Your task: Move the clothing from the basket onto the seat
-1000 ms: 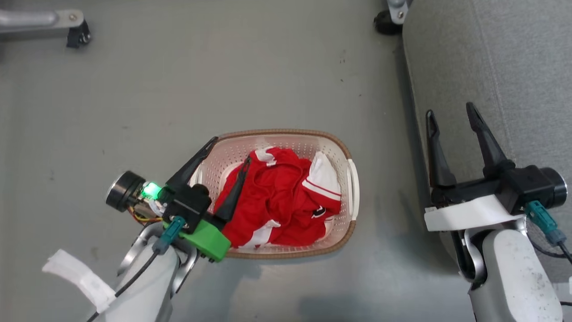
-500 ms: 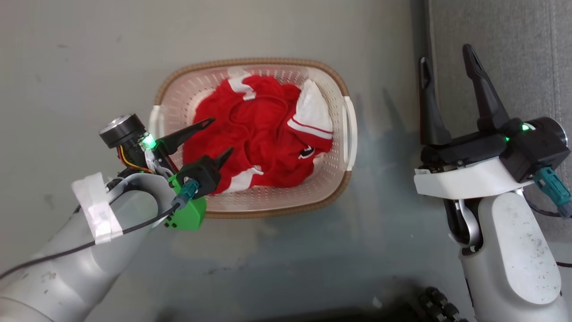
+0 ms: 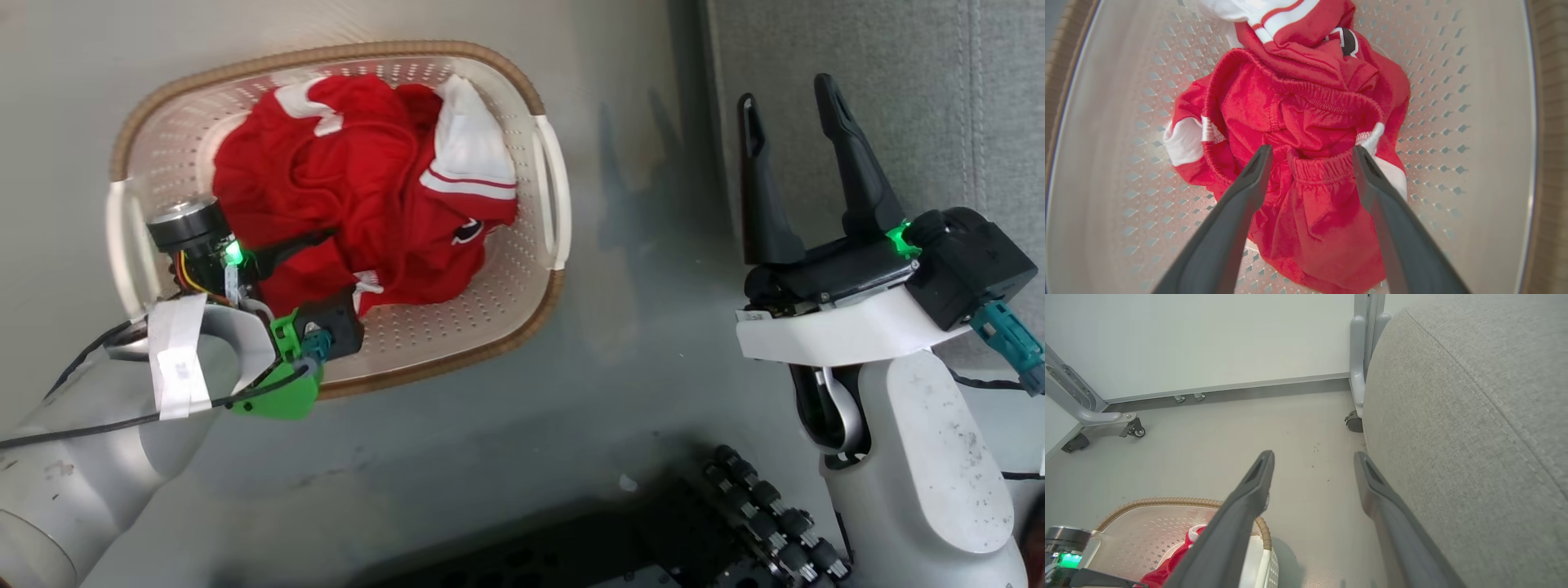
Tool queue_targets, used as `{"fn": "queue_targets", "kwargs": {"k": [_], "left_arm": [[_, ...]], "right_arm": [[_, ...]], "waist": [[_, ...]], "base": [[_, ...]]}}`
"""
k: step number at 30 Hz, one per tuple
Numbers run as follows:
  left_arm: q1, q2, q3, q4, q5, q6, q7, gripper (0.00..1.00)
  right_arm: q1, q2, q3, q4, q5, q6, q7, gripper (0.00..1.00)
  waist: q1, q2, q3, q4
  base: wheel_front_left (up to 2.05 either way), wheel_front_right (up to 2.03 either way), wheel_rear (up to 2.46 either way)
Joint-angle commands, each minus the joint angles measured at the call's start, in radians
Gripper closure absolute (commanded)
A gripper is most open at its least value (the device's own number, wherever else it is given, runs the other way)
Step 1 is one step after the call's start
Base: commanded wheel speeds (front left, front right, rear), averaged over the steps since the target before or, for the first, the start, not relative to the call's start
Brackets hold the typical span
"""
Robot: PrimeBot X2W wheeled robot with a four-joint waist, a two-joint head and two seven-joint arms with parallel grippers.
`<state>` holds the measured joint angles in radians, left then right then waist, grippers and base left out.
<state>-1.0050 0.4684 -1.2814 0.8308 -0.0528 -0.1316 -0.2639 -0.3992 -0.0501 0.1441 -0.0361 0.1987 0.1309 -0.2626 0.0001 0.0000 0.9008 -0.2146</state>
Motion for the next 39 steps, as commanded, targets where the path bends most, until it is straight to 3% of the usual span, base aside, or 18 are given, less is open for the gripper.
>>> {"fn": "queue_targets", "kwargs": {"k": [1,15,16,17,18,29,34,39], "left_arm": [[0.009,0.007,0.000,0.013,0.026,0.002,-0.001,0.00],[0.001,-0.047,0.000,0.232,0.113,0.002,0.000,0.00],[-0.002,-0.054,0.000,0.241,0.117,0.002,-0.001,0.37],[-0.007,-0.058,0.000,0.246,0.118,0.002,-0.001,0.61],[-0.011,-0.063,0.000,0.249,0.118,0.002,-0.001,1.00],[-0.016,-0.103,0.000,0.154,0.009,0.002,-0.001,1.00],[0.031,-0.117,0.046,0.085,-0.090,0.002,-0.001,1.00],[0.121,-0.128,0.149,0.002,-0.186,0.040,-0.001,1.00]], "right_arm": [[-0.012,-0.001,0.006,-0.004,0.011,0.000,-0.003,0.00],[0.006,-0.001,0.035,-0.003,0.055,0.000,-0.003,0.00],[0.006,-0.001,0.035,0.000,0.055,0.000,-0.003,0.00],[0.007,-0.001,0.034,0.001,0.054,0.000,-0.003,0.00],[0.007,-0.001,0.032,0.003,0.053,0.000,-0.003,0.00],[0.005,-0.001,0.014,0.032,0.006,0.000,-0.003,0.00],[0.035,-0.002,0.001,0.063,-0.033,0.000,-0.003,0.00],[0.083,-0.002,0.004,0.101,-0.071,0.000,-0.003,0.00]], "waist": [[-0.0001,0.0000,0.049,-0.057],[-0.0001,0.0000,0.083,-0.112],[-0.0001,0.0000,0.082,-0.112],[-0.0001,0.0000,0.081,-0.112],[-0.0001,0.0000,0.079,-0.110],[-0.0001,0.0000,-0.042,-0.031],[-0.0001,0.0000,-0.172,0.027],[-0.0001,0.0000,-0.340,0.082]], "base": [[0.00,0.00,0.00],[0.00,0.00,0.00],[0.00,0.00,0.00],[0.00,0.00,0.00],[0.00,0.00,0.00],[0.00,0.00,0.00],[0.00,0.00,0.00],[0.00,0.00,0.00]]}}
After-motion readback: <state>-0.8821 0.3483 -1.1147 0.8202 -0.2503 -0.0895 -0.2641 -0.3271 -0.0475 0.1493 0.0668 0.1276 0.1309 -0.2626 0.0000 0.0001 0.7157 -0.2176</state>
